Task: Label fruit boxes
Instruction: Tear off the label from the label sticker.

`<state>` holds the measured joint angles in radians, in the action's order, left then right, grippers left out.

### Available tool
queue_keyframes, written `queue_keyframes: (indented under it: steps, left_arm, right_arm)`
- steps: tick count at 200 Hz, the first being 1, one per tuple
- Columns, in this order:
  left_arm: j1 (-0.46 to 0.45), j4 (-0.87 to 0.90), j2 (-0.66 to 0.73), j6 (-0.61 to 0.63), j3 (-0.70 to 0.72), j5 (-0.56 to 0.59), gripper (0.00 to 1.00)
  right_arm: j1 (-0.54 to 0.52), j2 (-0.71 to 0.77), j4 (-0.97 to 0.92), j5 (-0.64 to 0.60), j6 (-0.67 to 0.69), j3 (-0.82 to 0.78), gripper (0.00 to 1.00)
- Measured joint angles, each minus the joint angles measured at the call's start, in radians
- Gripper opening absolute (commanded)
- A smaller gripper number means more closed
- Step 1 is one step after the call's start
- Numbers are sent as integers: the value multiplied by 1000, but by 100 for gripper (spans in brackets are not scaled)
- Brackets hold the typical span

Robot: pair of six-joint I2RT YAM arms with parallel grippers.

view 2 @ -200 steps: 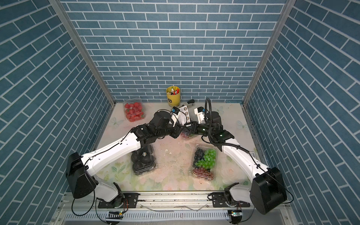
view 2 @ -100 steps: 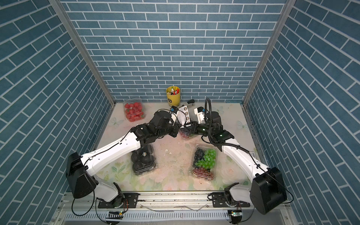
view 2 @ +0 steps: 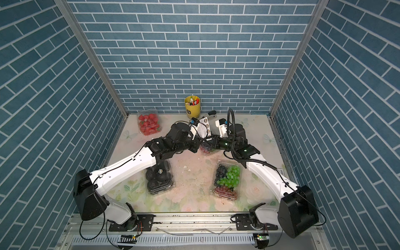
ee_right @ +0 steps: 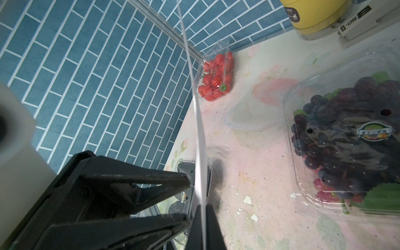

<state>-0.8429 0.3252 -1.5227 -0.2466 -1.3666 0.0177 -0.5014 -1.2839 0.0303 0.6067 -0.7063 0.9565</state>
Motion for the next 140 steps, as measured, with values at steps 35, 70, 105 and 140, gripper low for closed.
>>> queue_keyframes:
  steps: [35,70,105,140]
  left_arm:
    - [-2,1,-8,0,-3,11,30]
    - [-3,14,-26,0,-10,43,28]
    - [-5,21,-38,0,-15,79,28]
    - [-6,21,-37,0,-15,102,27]
  right_arm:
    - [-2,-1,7,4,0,0,0]
    - [-3,-1,15,9,-1,0,0]
    - [-3,-1,24,10,-1,0,0]
    - [-3,-1,31,10,-1,0,0]
